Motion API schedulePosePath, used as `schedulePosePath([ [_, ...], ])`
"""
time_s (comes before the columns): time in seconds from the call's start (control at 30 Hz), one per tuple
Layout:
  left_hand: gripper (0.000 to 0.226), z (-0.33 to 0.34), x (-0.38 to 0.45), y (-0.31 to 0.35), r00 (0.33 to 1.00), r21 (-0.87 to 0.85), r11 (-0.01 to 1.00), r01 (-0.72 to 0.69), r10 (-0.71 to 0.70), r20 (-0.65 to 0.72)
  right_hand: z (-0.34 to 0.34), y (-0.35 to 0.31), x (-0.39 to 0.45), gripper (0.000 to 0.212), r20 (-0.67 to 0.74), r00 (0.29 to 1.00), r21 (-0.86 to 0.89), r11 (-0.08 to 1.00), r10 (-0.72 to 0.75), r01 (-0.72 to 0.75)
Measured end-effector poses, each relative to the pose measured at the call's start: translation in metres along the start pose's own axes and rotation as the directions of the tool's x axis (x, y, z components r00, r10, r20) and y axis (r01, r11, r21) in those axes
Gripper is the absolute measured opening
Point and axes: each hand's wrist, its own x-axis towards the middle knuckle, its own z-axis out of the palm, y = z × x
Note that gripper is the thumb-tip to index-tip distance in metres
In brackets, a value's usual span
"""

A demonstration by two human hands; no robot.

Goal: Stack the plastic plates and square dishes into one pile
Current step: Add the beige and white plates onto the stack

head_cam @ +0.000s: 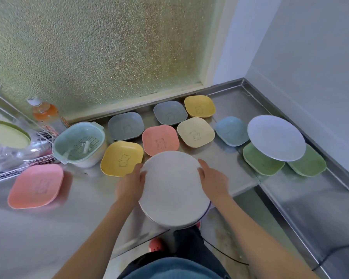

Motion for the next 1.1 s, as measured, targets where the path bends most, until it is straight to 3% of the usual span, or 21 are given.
schedulePosePath([
  [0.1,0.032,0.000,0.000,-0.002,0.999,0.120,0.993,-0.009,0.004,0.039,-0.001,-0.003,-0.001,0.046,0.034,0.999,-0.079,0.997,-0.006,0.009],
  [0.27,0.031,-0.002,-0.001,0.004,0.998,0.246,0.969,-0.029,0.014,0.062,0.000,-0.005,-0.004,0.046,0.044,0.999,-0.051,0.998,0.028,-0.026],
  [0.47,0.030,-0.006,0.002,0.032,0.995,0.320,0.947,0.022,0.011,-0.101,-0.003,0.007,-0.004,0.044,-0.022,0.996,0.139,0.987,0.083,-0.079],
  [0.57,0.033,-0.003,0.019,0.069,0.987,0.299,0.951,-0.076,0.114,-0.111,-0.015,0.027,0.004,0.043,-0.131,0.977,0.244,0.960,0.171,-0.135],
  [0.67,0.029,0.008,0.042,0.125,0.971,0.251,0.940,-0.230,0.239,-0.008,-0.040,0.066,0.019,0.040,-0.197,0.925,0.337,0.909,0.324,-0.246],
  [0.83,0.033,0.047,0.069,0.232,0.872,0.166,0.880,-0.445,0.383,0.305,-0.082,0.146,0.041,0.041,-0.132,0.863,0.481,0.793,0.488,-0.375],
  [0.93,0.042,0.078,0.079,0.285,0.819,0.004,0.901,-0.433,0.392,0.420,-0.098,0.191,0.055,0.040,-0.125,0.817,0.455,0.765,0.563,-0.457],
  [1.1,0.050,0.112,0.099,0.345,0.842,-0.139,0.941,-0.307,0.337,0.421,-0.109,0.241,0.077,0.043,-0.078,0.784,0.471,0.716,0.615,-0.515],
])
